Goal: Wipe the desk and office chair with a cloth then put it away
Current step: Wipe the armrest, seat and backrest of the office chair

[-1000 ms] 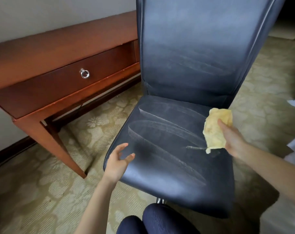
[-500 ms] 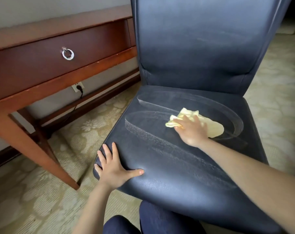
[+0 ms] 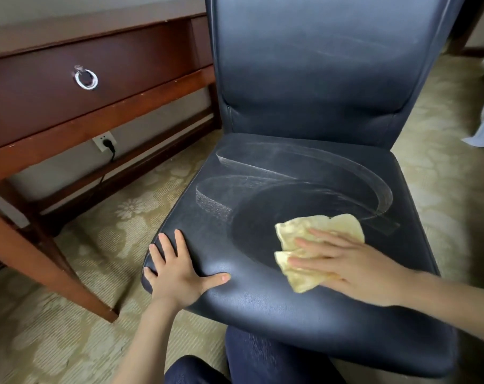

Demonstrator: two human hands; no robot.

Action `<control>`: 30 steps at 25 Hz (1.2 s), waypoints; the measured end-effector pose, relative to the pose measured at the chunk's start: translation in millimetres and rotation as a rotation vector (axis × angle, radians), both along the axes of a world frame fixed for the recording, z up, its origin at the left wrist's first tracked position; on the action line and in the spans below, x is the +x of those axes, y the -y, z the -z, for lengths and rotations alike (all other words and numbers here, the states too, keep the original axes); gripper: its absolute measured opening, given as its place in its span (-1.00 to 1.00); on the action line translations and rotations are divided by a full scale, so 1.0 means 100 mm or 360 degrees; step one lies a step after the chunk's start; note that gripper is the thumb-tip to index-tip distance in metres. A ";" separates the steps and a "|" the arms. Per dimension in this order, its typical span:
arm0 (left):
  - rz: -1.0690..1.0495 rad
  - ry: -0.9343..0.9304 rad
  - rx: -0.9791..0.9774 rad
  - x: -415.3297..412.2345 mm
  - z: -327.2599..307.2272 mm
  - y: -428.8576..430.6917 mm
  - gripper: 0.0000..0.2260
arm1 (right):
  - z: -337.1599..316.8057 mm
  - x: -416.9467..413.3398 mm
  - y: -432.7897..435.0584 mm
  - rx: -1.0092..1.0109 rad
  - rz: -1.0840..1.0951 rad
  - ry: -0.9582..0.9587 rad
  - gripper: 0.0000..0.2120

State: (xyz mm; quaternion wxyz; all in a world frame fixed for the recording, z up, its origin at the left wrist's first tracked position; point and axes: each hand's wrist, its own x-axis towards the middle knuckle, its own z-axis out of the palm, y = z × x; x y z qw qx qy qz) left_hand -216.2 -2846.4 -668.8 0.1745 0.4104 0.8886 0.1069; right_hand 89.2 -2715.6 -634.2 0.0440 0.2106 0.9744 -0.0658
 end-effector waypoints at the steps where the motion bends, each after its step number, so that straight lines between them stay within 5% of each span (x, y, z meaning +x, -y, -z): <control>1: 0.0010 0.0009 -0.0002 0.00 0.00 0.00 0.35 | -0.02 0.11 -0.07 -0.0022 0.0074 -0.0006 -0.55; 5: 0.0045 -0.0011 0.0014 0.00 -0.01 0.00 0.35 | -0.06 0.28 -0.59 -0.0006 0.0365 -0.0253 -0.60; 11: 0.0077 -0.0023 0.0079 0.01 -0.01 0.03 0.32 | -0.03 -0.46 -0.93 0.0039 0.1284 -0.0299 -0.72; 17: 0.0082 -0.0016 0.0139 -0.04 0.04 0.04 0.30 | 0.12 -0.86 -0.13 0.0078 0.0514 -0.0286 -0.62; 23: 0.0143 -0.0090 0.0147 -0.22 0.06 -0.02 0.28 | 0.15 -0.15 0.47 0.0018 0.0099 -0.0117 -0.58; 26: 0.0187 -0.0200 0.0073 -0.39 0.02 -0.08 0.27 | 0.11 0.28 0.53 0.0240 -0.0234 -0.0089 -0.58; 30: 0.0197 -0.0334 0.0059 -0.53 -0.10 -0.15 0.15 | 0.00 0.72 0.22 0.0121 -0.0044 -0.0116 -0.58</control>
